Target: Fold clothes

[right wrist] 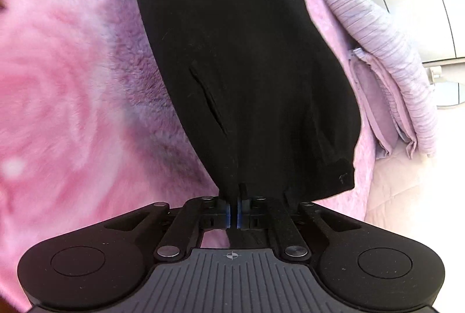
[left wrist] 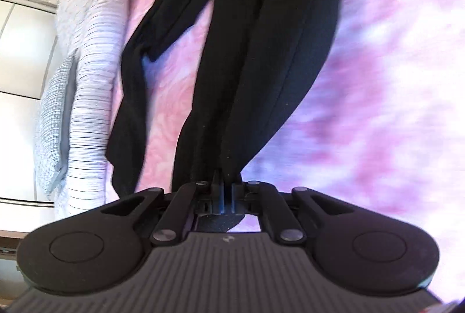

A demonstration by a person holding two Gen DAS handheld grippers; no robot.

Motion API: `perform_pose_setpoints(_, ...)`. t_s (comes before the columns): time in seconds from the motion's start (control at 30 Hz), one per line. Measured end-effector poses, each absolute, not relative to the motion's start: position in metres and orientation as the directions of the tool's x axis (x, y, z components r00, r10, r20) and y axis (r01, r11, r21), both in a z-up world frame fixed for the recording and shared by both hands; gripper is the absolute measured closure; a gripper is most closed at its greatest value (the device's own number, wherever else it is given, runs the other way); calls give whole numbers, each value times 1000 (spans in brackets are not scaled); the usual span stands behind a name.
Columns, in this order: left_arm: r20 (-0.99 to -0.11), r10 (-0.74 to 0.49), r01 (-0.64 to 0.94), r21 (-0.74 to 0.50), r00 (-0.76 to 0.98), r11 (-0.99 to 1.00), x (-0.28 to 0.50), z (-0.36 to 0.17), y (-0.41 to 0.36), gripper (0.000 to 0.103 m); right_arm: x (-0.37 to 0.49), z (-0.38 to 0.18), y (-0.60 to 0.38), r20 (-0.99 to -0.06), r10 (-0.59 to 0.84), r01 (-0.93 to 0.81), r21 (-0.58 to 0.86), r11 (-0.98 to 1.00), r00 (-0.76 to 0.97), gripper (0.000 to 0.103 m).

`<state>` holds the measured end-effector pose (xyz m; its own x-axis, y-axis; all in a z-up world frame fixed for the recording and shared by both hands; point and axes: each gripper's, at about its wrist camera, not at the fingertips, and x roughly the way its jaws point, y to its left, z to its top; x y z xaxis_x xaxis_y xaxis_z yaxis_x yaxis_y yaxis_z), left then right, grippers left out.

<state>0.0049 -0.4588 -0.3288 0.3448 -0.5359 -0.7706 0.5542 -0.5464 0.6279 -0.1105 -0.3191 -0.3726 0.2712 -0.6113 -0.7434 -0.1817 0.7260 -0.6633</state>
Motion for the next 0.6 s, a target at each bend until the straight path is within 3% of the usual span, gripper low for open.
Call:
perform_pose_setpoints(0.2,-863,-409,632,498,296,-594,-80,-297,-379,101,-168,-336,-287,-806,-543,-241,-589,771,236,100)
perform_pose_setpoints(0.4,-923,-275,754,379,268,-536,-158,-308,-325,100,-224,-336,-260,-837,-515,-280,-548,788,185,100)
perform_pose_setpoints(0.6,-928,-253,857,356,275,-374,-156,-290,-303,89,-226,-347,-260,-846,-511,-328,-531,781,153,99)
